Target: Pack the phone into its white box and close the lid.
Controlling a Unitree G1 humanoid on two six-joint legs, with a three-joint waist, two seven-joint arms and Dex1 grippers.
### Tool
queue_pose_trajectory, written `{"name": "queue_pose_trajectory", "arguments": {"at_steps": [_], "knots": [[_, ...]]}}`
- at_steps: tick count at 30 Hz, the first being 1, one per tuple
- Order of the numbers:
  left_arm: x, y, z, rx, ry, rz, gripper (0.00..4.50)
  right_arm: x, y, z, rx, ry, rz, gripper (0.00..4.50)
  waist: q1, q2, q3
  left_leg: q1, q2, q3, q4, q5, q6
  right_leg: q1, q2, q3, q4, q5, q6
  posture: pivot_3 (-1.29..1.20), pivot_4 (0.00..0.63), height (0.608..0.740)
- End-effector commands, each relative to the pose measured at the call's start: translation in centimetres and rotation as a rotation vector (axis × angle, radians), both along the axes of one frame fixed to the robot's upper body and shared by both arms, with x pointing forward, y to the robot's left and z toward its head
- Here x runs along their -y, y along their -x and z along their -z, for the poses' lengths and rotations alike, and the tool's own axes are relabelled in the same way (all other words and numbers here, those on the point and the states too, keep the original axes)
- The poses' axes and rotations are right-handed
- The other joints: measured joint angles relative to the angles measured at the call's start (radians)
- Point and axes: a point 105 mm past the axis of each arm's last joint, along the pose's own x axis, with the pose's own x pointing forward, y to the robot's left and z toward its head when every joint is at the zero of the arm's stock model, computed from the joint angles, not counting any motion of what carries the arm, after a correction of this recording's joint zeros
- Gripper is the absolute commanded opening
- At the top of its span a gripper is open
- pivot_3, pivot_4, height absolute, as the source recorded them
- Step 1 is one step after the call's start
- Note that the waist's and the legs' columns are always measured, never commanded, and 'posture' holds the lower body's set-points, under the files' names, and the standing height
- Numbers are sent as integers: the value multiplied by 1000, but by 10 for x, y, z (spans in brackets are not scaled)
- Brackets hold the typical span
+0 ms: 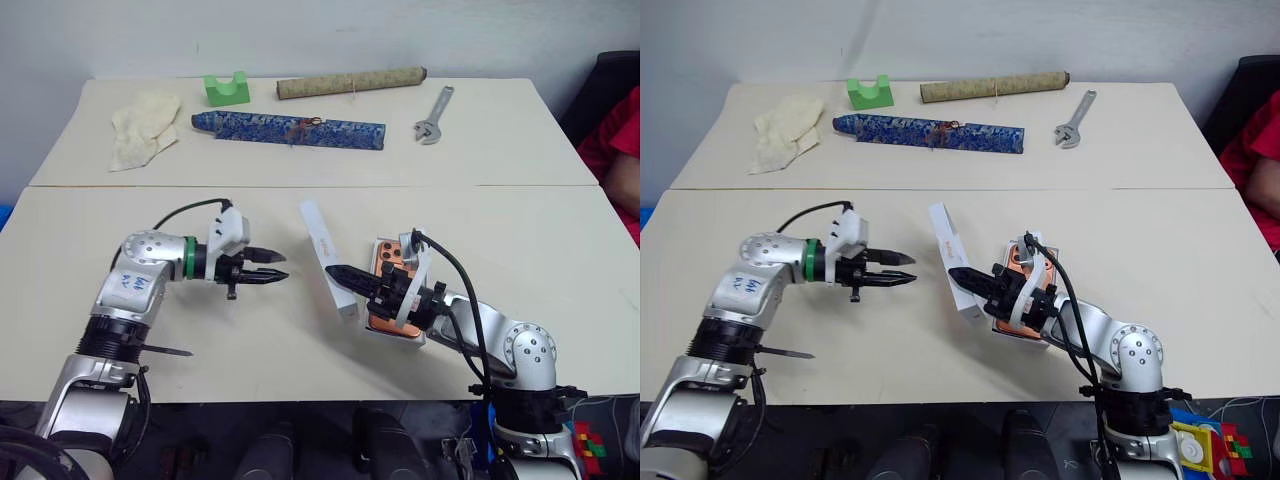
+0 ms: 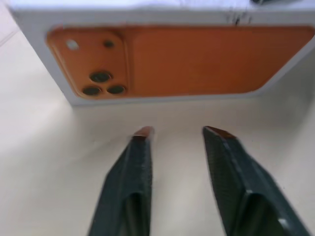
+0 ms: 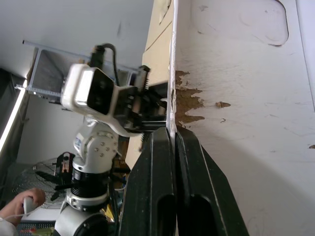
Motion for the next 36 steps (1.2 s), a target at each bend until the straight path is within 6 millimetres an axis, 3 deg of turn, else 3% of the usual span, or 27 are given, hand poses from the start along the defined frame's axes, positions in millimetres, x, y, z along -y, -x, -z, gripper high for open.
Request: {"name": "queue_pose_trajectory", "arguments": {"at_steps": [1, 2, 3, 9, 16, 19, 24, 34, 36], "knots": [[20, -10, -7, 62, 2, 47, 362, 7, 7, 10, -3, 57, 43, 0, 3, -1, 0, 0, 0, -1, 1, 0, 0, 1, 0, -1, 0, 0, 0, 0, 150, 740], [27, -13, -7, 65, 10, 60, 45, 8, 9, 11, -2, 61, 54, 0, 3, -1, 0, 0, 0, -1, 1, 0, 0, 1, 0, -1, 0, 0, 0, 0, 150, 740], [31, -14, -7, 67, 15, 69, 17, 9, 10, 12, -2, 63, 62, 0, 3, -1, 0, 0, -1, -1, 1, 0, 1, 1, 0, -1, 0, 0, 0, 0, 150, 740], [63, -21, -9, 78, 39, 152, 17, 20, 22, 14, -18, 60, 120, 0, 0, -1, -1, 0, -1, 0, 1, 0, 1, 1, -1, -2, -1, 0, 1, 0, 150, 740], [79, -21, -6, 74, 45, 210, 17, 28, 26, 22, 0, 148, 176, 0, 3, -1, -1, 0, -1, 0, 1, 0, 1, 1, 0, -2, -1, 0, 1, 0, 150, 740], [85, -20, -6, 75, 55, 227, 0, 32, 31, 18, 23, 148, 182, 695, 10, -2, -1, 0, -1, 0, 1, 0, 2, 1, -1, -2, -1, 0, 1, 0, 150, 740], [98, -17, -4, 65, 74, 262, 0, 54, 43, -3, 155, 227, 214, 2375, 23, -2, -1, 0, -1, 2, 1, -1, 3, 1, 0, -3, -1, 1, 2, 0, 150, 740], [135, -8, -9, 78, 150, 323, 0, 111, 69, -44, 383, 367, 253, 2375, 29, -2, -1, -1, -2, 4, 2, -1, 5, 2, 0, -3, -3, 3, 5, 0, 150, 740], [141, -10, -15, 91, 180, 312, 0, 115, 72, -42, 411, 423, 227, 1981, 30, -2, 0, -1, -2, 5, 2, -1, 6, 2, 0, -3, -3, 3, 6, 0, 150, 740]]}}
